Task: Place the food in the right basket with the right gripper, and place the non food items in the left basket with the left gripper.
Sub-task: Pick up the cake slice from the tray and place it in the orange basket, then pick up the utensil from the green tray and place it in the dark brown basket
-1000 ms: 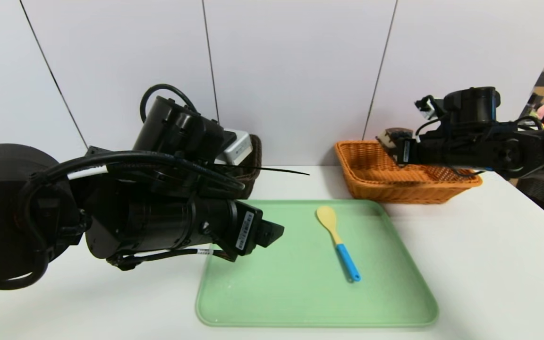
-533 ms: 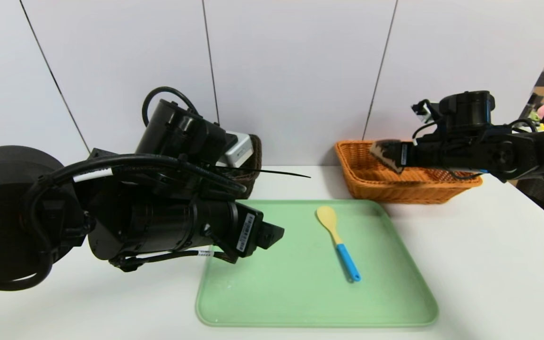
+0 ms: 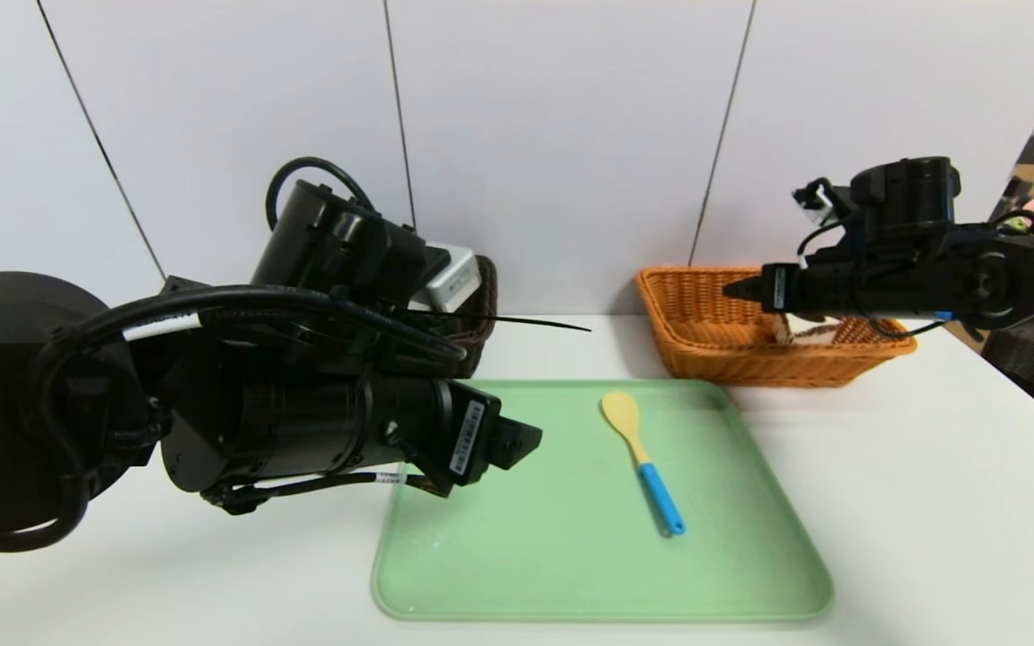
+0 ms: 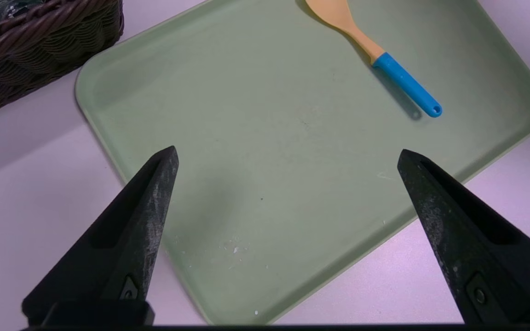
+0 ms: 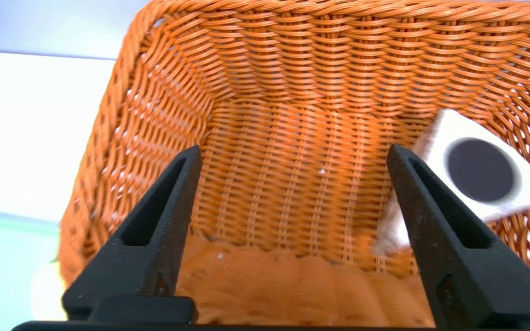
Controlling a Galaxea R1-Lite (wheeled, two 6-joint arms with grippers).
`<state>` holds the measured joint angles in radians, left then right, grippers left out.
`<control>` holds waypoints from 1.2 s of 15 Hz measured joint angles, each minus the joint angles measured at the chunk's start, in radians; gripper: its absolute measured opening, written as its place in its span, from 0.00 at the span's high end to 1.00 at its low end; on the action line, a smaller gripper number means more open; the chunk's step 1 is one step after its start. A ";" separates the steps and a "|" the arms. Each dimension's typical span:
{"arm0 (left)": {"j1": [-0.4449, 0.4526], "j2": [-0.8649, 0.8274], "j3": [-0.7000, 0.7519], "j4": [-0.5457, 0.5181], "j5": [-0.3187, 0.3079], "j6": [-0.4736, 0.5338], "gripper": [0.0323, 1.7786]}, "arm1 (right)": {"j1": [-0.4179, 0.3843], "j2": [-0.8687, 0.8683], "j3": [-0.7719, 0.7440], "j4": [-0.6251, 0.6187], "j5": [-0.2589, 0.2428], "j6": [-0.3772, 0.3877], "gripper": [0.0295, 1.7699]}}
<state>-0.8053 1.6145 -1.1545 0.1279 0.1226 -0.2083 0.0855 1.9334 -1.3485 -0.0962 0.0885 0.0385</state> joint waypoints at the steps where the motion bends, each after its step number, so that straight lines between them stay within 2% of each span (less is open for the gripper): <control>1: -0.005 -0.003 -0.001 0.000 0.002 0.000 0.05 | 0.000 -0.021 -0.002 0.022 0.001 0.001 0.18; 7: -0.062 0.014 -0.034 -0.001 0.007 -0.016 0.05 | 0.000 -0.197 0.035 0.176 0.001 0.021 0.10; 13: -0.069 0.090 -0.089 -0.001 0.018 -0.042 0.05 | 0.004 -0.439 0.256 0.205 0.006 0.018 0.06; 18: -0.107 0.179 -0.160 -0.001 0.060 -0.060 0.05 | 0.013 -0.633 0.466 0.245 0.091 0.011 0.05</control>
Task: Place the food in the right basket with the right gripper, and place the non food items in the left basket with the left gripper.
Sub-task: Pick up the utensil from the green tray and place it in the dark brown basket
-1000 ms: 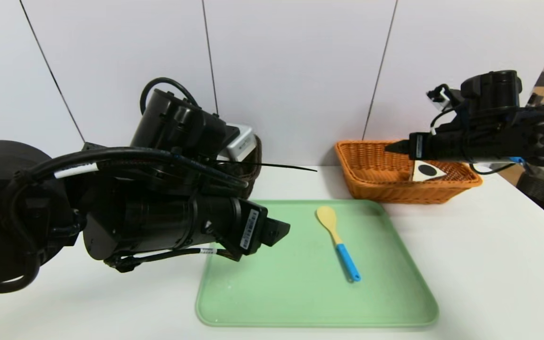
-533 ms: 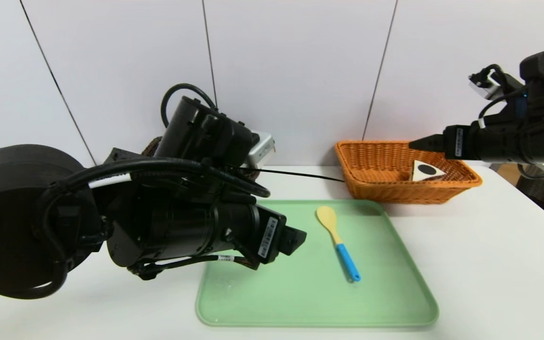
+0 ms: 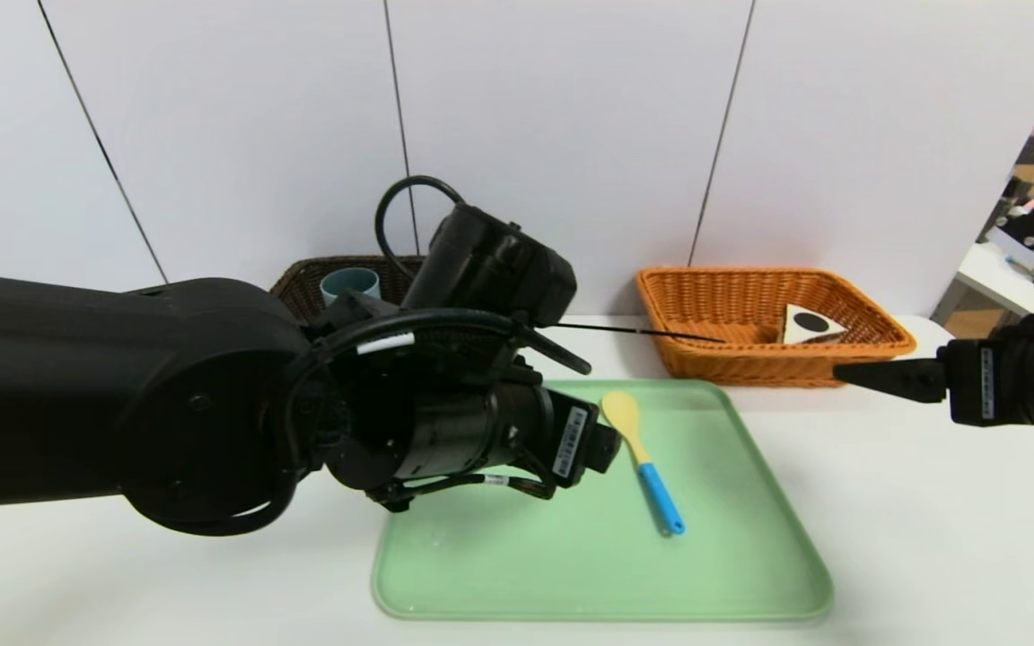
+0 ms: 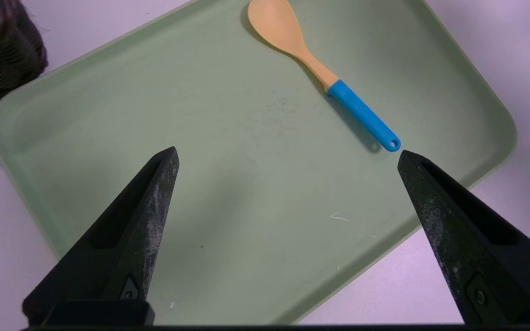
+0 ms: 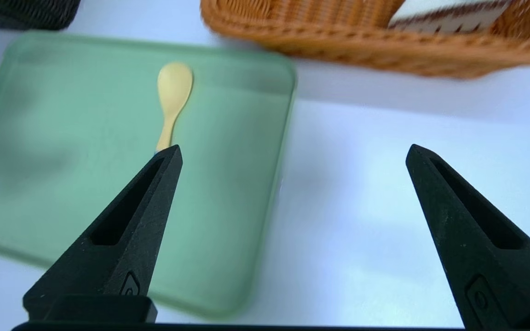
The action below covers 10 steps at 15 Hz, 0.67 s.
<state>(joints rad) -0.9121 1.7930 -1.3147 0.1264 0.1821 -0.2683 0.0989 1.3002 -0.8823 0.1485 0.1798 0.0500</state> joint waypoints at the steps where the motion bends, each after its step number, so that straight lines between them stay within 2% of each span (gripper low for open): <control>1: -0.009 0.018 -0.013 0.000 0.004 -0.002 0.05 | 0.001 -0.027 0.031 0.004 0.003 0.000 0.05; 5: -0.040 0.120 -0.093 0.001 0.092 -0.028 0.05 | 0.026 -0.100 0.112 0.007 0.006 0.000 0.04; 10: -0.092 0.246 -0.234 0.038 0.169 -0.090 0.05 | 0.030 -0.129 0.144 0.006 0.004 0.000 0.04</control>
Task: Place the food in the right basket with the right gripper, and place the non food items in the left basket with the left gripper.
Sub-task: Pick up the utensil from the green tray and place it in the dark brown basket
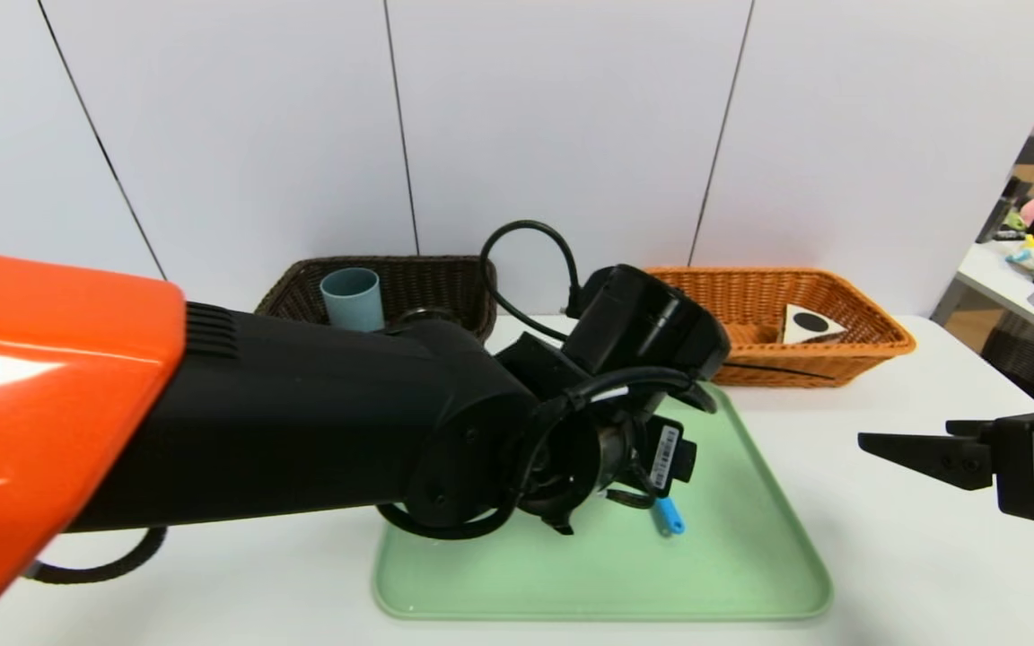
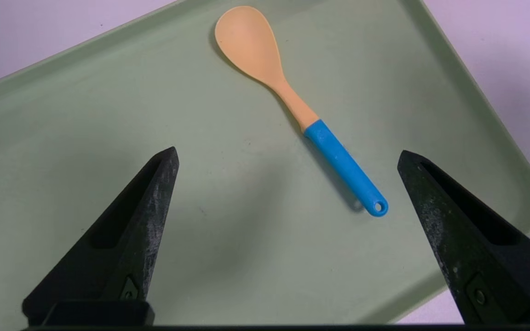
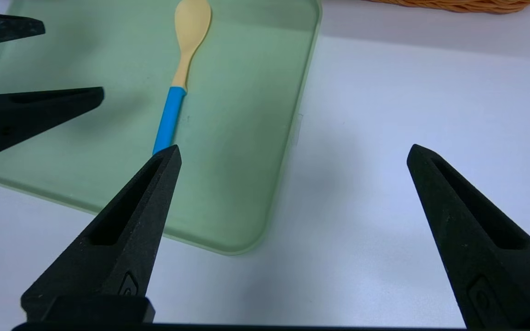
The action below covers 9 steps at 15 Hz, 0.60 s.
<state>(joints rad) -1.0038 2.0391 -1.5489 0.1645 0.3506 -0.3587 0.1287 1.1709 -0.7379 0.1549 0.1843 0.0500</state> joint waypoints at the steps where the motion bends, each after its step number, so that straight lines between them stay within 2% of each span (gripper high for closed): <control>1: -0.009 0.029 -0.033 0.016 0.031 -0.006 0.05 | 0.000 -0.003 0.006 -0.001 0.000 0.000 0.04; 4: -0.028 0.113 -0.130 0.059 0.124 -0.026 0.05 | 0.000 -0.014 0.033 -0.004 0.000 0.004 0.04; 9: -0.034 0.231 -0.273 0.178 0.211 -0.103 0.05 | -0.001 -0.034 0.066 -0.011 -0.002 0.007 0.04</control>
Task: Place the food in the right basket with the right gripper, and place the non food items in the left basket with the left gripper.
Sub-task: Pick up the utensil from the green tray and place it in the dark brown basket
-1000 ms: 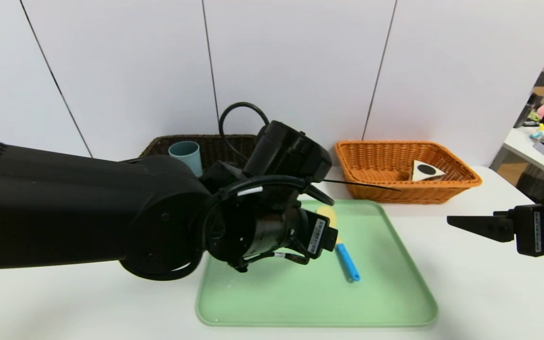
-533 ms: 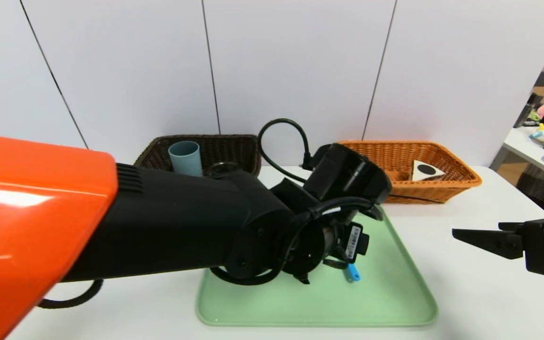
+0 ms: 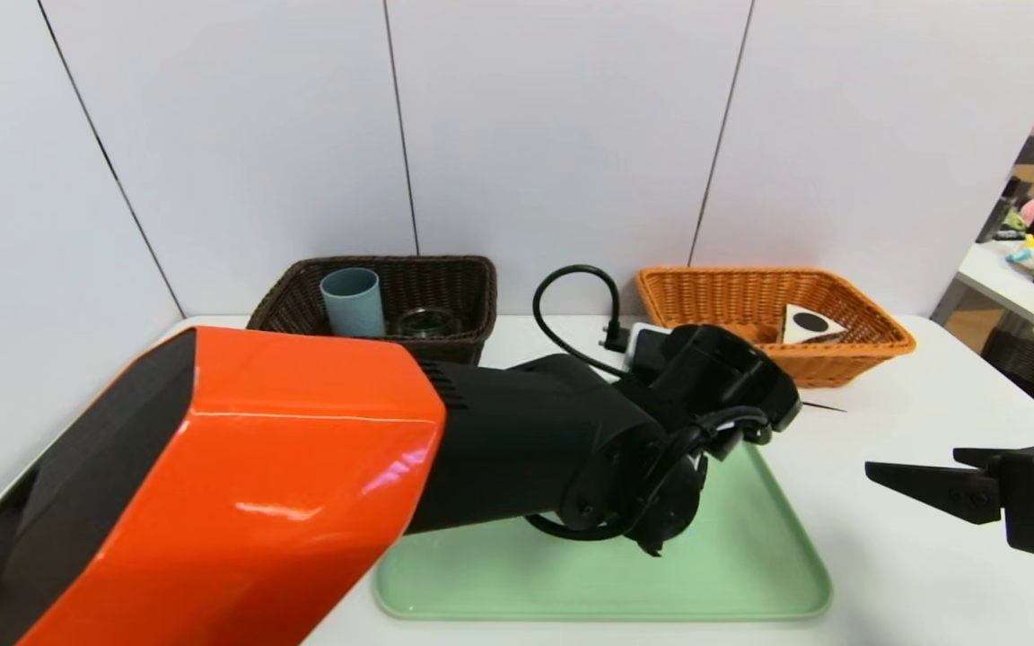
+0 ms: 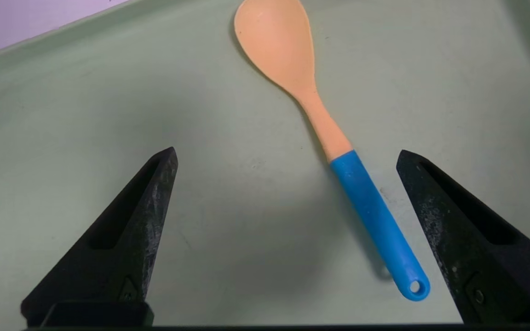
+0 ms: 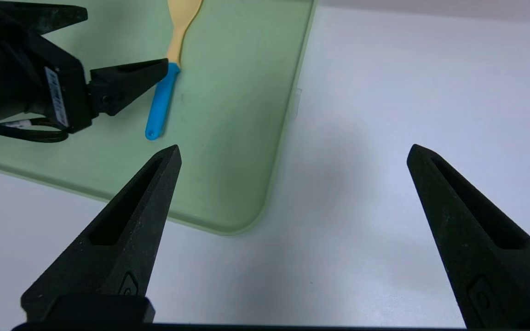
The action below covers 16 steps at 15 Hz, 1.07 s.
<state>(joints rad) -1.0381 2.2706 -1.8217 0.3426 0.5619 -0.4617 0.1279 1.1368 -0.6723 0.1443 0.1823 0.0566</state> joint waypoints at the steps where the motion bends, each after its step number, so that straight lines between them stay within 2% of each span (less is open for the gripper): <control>1: 0.000 0.018 -0.028 0.031 0.013 -0.016 0.05 | 0.000 -0.001 0.001 0.000 0.000 0.000 0.04; 8: -0.004 0.084 -0.133 0.195 0.019 -0.145 0.05 | 0.001 -0.016 0.023 -0.001 0.002 0.000 0.04; 16: -0.004 0.106 -0.152 0.173 0.019 -0.146 0.05 | 0.002 -0.033 0.045 -0.001 0.004 0.000 0.04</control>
<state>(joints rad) -1.0426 2.3770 -1.9738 0.5155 0.5806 -0.6081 0.1302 1.1036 -0.6277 0.1432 0.1860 0.0570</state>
